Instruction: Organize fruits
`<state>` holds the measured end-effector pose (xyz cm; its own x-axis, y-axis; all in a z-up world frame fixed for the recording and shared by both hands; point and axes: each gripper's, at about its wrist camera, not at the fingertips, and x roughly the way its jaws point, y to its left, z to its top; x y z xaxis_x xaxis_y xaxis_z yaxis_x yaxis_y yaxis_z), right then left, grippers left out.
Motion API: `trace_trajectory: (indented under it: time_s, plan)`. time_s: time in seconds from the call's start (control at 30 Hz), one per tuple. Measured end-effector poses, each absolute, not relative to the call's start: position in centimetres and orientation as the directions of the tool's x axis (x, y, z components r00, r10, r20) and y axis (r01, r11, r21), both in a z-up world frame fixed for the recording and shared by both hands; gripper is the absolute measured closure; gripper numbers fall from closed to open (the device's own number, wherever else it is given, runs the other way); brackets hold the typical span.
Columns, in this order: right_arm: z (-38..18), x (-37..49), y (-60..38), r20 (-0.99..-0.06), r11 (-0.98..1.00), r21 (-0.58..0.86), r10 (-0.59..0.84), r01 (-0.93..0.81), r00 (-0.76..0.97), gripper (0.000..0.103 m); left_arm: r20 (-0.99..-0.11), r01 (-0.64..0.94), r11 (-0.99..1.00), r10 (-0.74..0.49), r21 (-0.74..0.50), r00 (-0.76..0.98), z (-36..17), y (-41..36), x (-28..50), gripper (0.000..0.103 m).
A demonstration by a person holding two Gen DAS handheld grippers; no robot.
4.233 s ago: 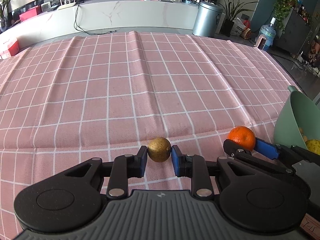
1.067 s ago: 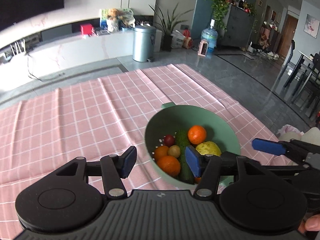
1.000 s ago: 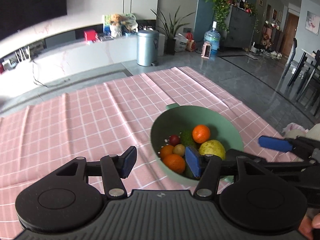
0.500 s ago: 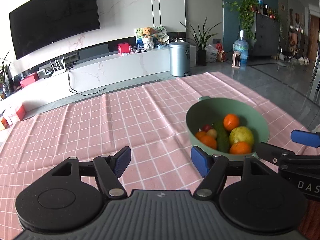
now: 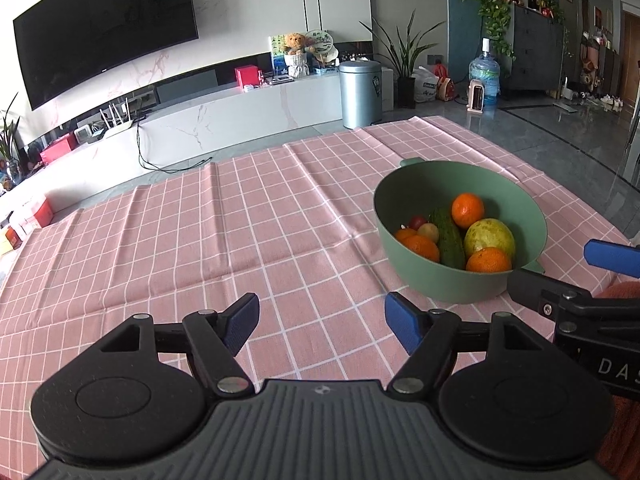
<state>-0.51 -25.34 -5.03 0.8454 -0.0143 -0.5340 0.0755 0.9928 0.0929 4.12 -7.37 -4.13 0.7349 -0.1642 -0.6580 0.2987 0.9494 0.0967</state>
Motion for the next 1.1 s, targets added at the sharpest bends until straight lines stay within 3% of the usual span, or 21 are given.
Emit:
trace_trajectory:
  time_s: [1.1]
  plan:
    - [-5.09,-0.42,-24.98,-0.548,0.994,0.083,-0.016,0.074,0.836,0.023,-0.665,0.289,0.952,-0.153,0.099,0.731,-4.44,-6.80,4.24,0.019]
